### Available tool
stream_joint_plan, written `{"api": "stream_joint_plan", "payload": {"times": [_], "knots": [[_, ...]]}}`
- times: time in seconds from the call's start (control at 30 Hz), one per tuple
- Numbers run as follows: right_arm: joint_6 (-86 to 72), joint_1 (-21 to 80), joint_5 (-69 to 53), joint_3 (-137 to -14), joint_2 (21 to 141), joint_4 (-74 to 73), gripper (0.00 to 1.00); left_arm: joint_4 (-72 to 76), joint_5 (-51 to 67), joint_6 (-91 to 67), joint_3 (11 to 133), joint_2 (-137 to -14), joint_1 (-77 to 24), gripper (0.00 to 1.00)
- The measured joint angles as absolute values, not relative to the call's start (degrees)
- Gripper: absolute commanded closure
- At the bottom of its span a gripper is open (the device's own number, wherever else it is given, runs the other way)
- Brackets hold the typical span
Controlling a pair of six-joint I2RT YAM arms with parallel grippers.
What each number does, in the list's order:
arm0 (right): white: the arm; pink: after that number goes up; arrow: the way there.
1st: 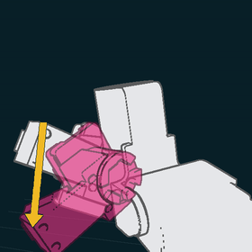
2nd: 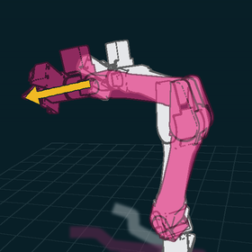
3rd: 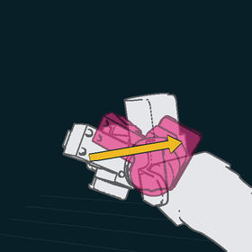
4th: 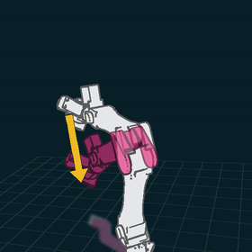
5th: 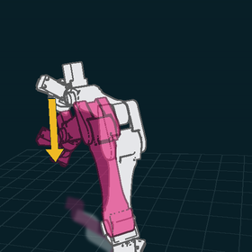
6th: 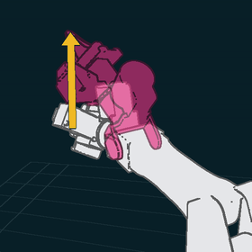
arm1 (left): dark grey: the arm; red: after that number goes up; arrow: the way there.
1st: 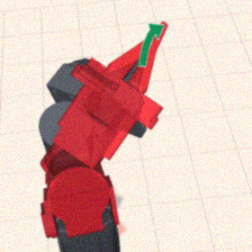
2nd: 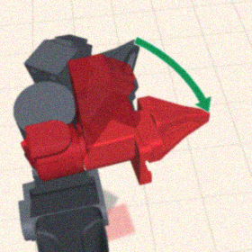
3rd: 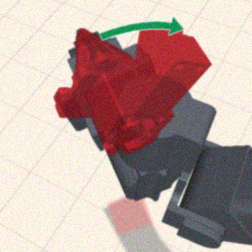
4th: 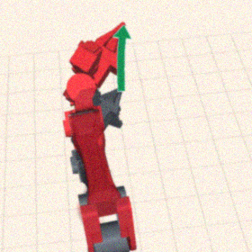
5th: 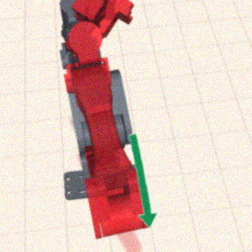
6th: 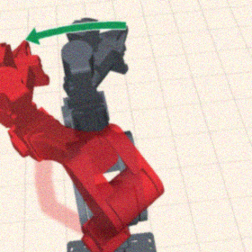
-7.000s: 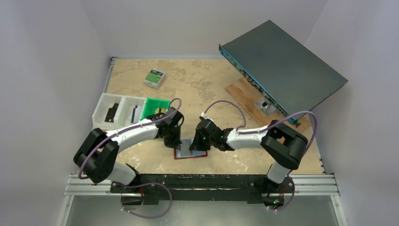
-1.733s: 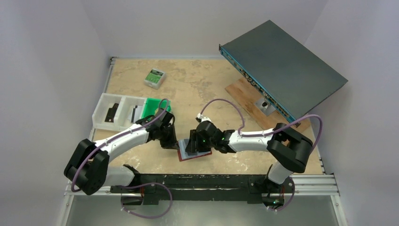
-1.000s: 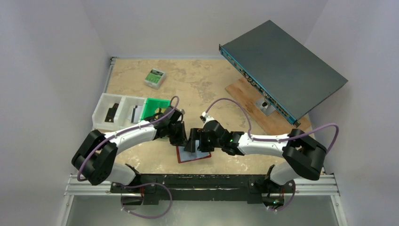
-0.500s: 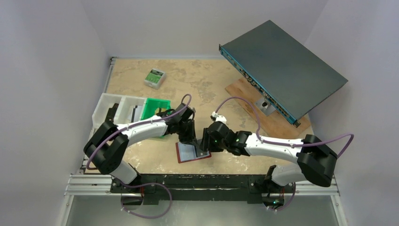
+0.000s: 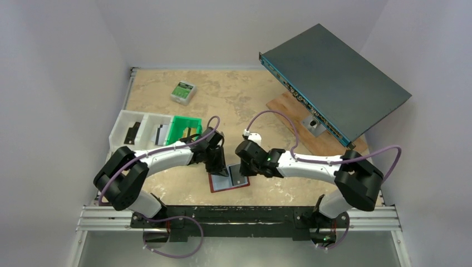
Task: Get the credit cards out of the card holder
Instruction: Remove the credit card from the card holder.
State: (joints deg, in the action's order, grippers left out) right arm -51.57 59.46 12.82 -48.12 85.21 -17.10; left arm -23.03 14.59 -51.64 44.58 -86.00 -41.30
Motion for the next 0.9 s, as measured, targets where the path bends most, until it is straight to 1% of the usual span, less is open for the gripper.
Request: {"api": "stream_joint_plan", "payload": {"times": [0.27, 0.5, 0.7, 0.9], "knots": [[-51.44, 59.46, 13.72, -48.18, 89.54, -17.58, 1.00, -19.75, 15.92, -51.75, 43.57, -86.02, -41.19, 0.91], [-52.05, 59.46, 14.06, -46.68, 89.67, -17.23, 1.00, -18.65, 16.29, -51.72, 43.48, -87.70, -41.10, 0.89], [-52.71, 59.46, 14.02, -45.91, 89.62, -15.79, 1.00, -18.65, 16.27, -51.70, 43.48, -88.36, -40.93, 0.82], [-52.86, 59.46, 13.78, -45.63, 89.91, -14.26, 1.00, -17.63, 16.43, -51.70, 43.48, -89.21, -40.88, 0.80]]}}
